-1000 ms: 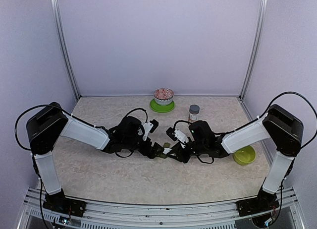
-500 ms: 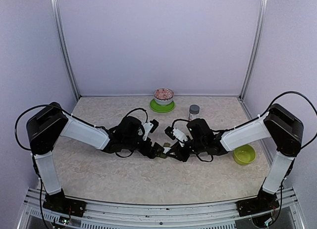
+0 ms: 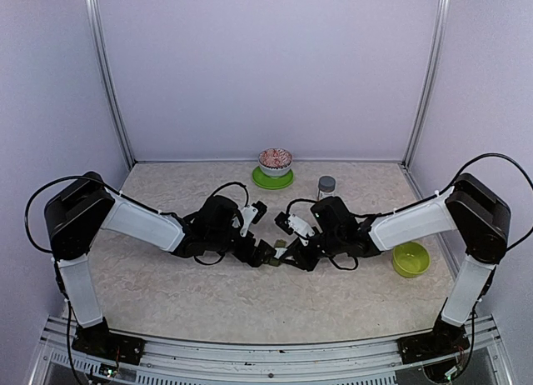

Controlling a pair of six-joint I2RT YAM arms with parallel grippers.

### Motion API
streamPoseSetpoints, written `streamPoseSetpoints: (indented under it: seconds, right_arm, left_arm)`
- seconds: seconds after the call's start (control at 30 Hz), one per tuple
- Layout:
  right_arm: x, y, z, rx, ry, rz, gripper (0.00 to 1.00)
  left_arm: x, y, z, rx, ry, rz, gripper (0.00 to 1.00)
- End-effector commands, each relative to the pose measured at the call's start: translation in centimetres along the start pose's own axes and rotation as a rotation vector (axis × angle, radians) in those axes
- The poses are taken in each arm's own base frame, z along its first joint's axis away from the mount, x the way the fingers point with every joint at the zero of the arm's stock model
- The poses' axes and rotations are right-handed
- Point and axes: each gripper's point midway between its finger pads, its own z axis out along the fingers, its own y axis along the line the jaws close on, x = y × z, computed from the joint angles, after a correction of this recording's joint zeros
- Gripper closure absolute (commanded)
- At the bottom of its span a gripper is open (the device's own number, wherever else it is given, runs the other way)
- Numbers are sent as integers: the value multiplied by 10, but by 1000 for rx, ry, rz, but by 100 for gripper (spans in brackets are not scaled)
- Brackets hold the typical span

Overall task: Sort the pills into containers
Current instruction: Pour the pill into the compartment of the pill container.

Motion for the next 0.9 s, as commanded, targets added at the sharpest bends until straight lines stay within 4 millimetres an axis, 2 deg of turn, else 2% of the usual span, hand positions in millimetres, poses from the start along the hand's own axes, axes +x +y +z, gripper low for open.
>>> streamPoseSetpoints:
  seconds: [0.0, 0.87]
  right_arm:
    - [-29, 18, -6, -53, -67, -41, 75]
    - [-33, 20, -6, -64, -23, -22, 75]
  left_arm:
    - [-3, 2, 4, -9, 2, 12, 1]
    - [1, 2, 7, -6, 18, 14, 1]
